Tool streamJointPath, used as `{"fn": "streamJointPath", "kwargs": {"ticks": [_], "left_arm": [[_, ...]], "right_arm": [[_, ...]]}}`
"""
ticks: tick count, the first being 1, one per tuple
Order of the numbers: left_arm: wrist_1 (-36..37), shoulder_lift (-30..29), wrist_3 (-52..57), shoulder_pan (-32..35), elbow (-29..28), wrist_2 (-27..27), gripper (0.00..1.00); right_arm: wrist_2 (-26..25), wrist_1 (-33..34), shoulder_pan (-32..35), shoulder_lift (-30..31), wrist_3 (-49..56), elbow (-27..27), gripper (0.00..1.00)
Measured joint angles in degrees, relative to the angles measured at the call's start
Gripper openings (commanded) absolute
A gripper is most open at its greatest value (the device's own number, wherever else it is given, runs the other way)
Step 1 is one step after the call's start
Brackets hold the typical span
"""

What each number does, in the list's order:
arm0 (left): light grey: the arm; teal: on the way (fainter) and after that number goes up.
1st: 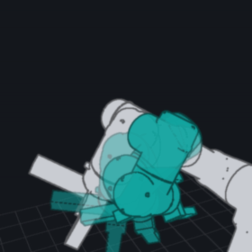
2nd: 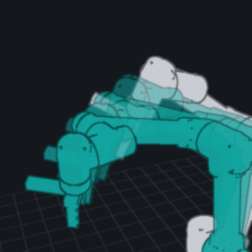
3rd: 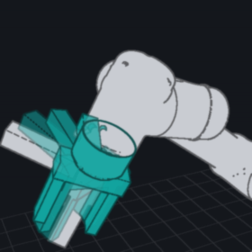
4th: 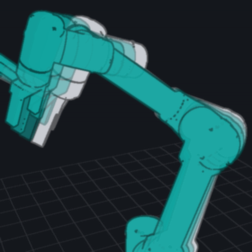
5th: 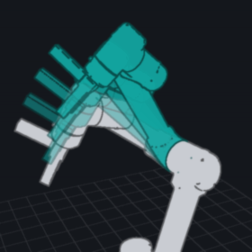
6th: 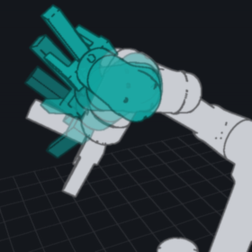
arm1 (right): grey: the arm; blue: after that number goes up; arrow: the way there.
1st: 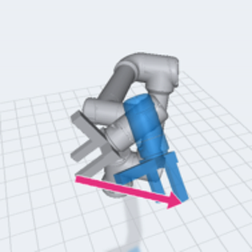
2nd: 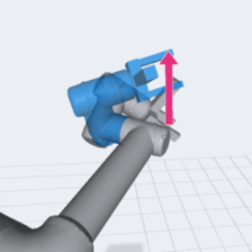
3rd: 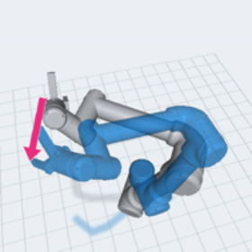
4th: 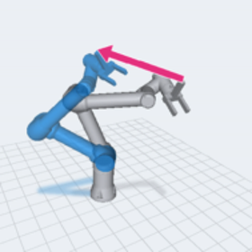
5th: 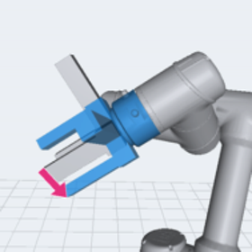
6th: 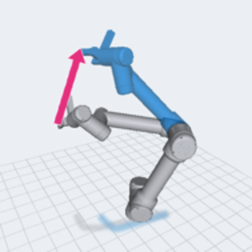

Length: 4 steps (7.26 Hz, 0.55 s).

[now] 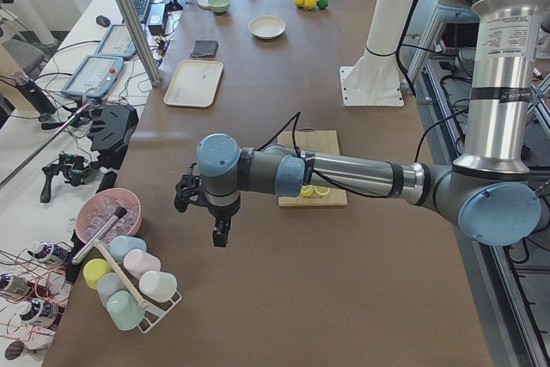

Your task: Place red cherry on plate

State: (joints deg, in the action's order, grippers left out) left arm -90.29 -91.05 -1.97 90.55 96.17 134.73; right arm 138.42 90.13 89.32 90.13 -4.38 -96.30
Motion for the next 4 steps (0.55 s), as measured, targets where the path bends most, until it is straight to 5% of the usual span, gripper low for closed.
{"fn": "streamJointPath", "kwargs": {"ticks": [4], "left_arm": [[-0.05,0.15,0.35,0.27,1.88,0.32,0.98]], "right_arm": [[-0.30,-0.20,-0.39,0.18,0.23,-0.19,1.00]]}}
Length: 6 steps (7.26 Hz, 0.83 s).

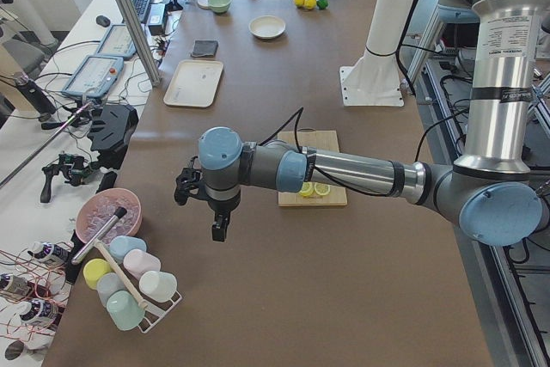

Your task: Place red cherry on plate

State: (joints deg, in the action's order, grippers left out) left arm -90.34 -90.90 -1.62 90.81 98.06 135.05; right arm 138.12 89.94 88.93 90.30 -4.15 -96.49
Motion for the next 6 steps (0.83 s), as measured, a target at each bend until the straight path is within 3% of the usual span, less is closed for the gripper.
{"fn": "streamJointPath", "kwargs": {"ticks": [3,6], "left_arm": [[-3.35,0.44,-0.45,-1.16,2.11,0.10,0.98],[-16.94,2.61,-4.65,-1.84,1.58,0.44,0.98]], "right_arm": [[-0.65,-0.49,-3.40,-3.64,-0.14,-0.62,1.00],[-0.74,-11.89,-8.24,-4.95,-6.18,-0.17,1.00]]}}
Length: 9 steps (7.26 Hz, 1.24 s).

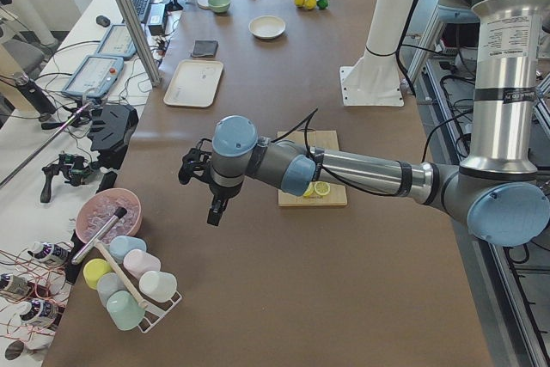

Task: Place red cherry on plate
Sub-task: 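Reach the right gripper to the rim of the white plate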

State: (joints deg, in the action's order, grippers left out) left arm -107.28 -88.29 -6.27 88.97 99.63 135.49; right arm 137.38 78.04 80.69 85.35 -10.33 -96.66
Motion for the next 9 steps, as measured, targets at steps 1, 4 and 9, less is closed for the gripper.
{"fn": "streamJointPath", "kwargs": {"ticks": [1,4,9], "left_arm": [[-3.15,-0.01,-0.86,-0.74,-0.87,0.58,0.98],[-16.21,-0.04,-7.74,-2.70,-6.67,1.40,0.98],[-21.89,-0.23,-10.79,-2.81,-8.89,1.45,0.98]], "right_arm": [[-0.20,-4.63,-2.13,0.10,-4.23,0.14,1.00],[-2.73,-16.31,-10.11,0.91,-8.91,3.00,1.00],[-11.92,-32.49,-23.24,0.87,-17.08,8.42,1.00]]}}
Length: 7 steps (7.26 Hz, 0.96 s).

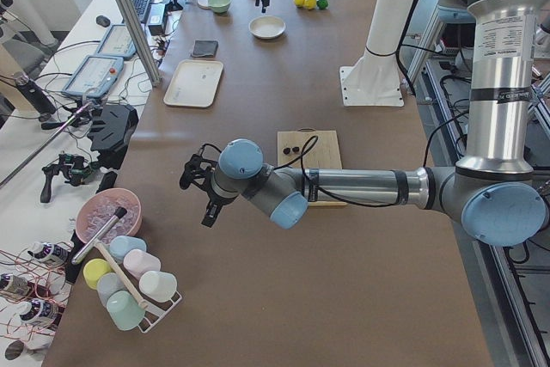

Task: Place red cherry on plate
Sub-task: 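Reach the right gripper to the rim of the white plate, then drag the white plate with the right gripper toward the table center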

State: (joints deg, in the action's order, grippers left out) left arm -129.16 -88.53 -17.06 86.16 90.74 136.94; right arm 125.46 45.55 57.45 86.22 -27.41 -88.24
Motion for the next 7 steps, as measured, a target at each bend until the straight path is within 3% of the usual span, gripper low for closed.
{"fn": "streamJointPath", "kwargs": {"ticks": [1,2,3,4,7], "left_arm": [[-0.02,-0.12,-0.04,-0.02,0.04,-0.01,0.98],[-0.03,-0.27,-0.07,-0.03,-0.01,-0.01,0.98],[-0.03,-0.55,-0.07,-0.02,-0.12,-0.01,0.98],[-0.02,-0.89,-0.07,-0.03,-0.22,-0.01,0.98],[0.07,-1.91,-0.16,-0.03,-0.38,-0.01,0.98]], "right_arm": [[-0.44,-5.27,-0.79,0.14,-3.33,3.51,0.99],[-0.65,-9.72,-1.36,0.19,-6.73,6.40,0.79],[-0.76,-12.32,-1.72,0.14,-9.08,7.92,0.26],[-0.78,-13.37,-1.94,-0.01,-11.11,8.35,0.00],[-0.68,-13.20,-2.05,-0.33,-13.74,8.26,0.00]]}}
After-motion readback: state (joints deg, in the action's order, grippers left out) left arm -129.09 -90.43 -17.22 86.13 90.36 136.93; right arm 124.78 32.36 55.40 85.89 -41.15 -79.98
